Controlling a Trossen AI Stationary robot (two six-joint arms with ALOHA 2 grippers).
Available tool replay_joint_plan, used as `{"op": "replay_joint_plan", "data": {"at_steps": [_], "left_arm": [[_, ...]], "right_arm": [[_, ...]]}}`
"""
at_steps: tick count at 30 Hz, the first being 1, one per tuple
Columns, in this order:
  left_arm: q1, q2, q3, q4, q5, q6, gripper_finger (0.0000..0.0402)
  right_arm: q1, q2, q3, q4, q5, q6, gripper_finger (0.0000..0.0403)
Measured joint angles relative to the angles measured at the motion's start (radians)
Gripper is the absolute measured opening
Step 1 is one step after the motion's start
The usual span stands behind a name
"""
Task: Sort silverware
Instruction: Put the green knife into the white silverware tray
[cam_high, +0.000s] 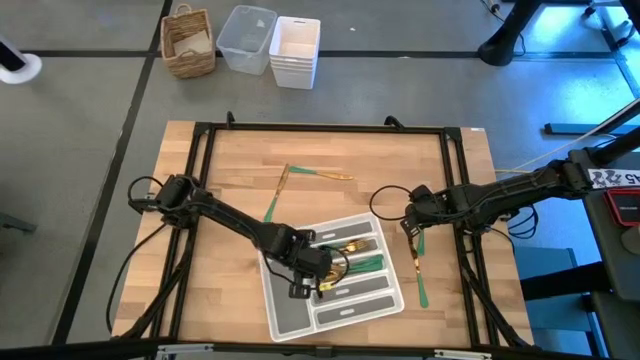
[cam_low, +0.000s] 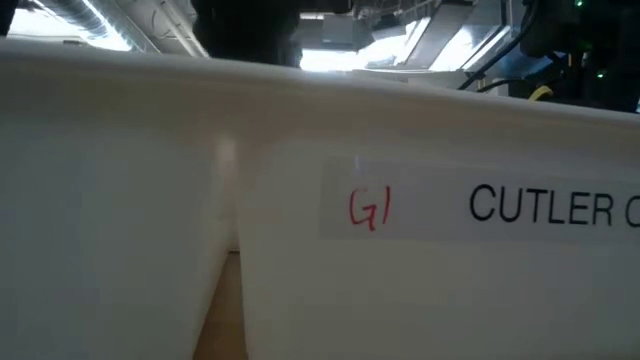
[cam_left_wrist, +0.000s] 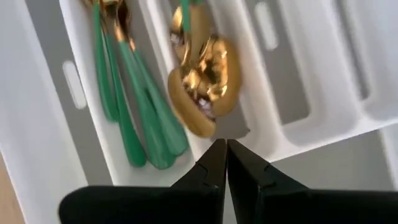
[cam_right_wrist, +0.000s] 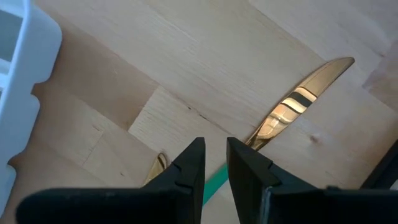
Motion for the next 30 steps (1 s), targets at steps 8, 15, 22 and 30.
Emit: {"op": "replay_joint_plan", "data": {"at_steps": [8, 15, 22, 30], "left_arm": [[0.023, 0.022, 0.000, 0.006, -0.002, 0.000, 0.0005], [0.046, 0.030, 0.000, 0.115, -0.002, 0.071, 0.0005], [0.085, 0.091, 0.000, 0.234, 0.082, 0.112, 0.0005], [0.086, 0.037, 0.000, 0.232, 0.121, 0.232, 0.0005]], "right_arm": [[0.000, 0.000, 0.000, 0.000, -0.001, 0.000, 0.0067], [0.000, 0.000, 0.000, 0.000, -0.001, 0.000, 0.0067], [0.000, 0.000, 0.000, 0.001, -0.003, 0.000, 0.0067], [0.000, 0.000, 0.000, 0.000, -0.159, 0.082, 0.0067]]}}
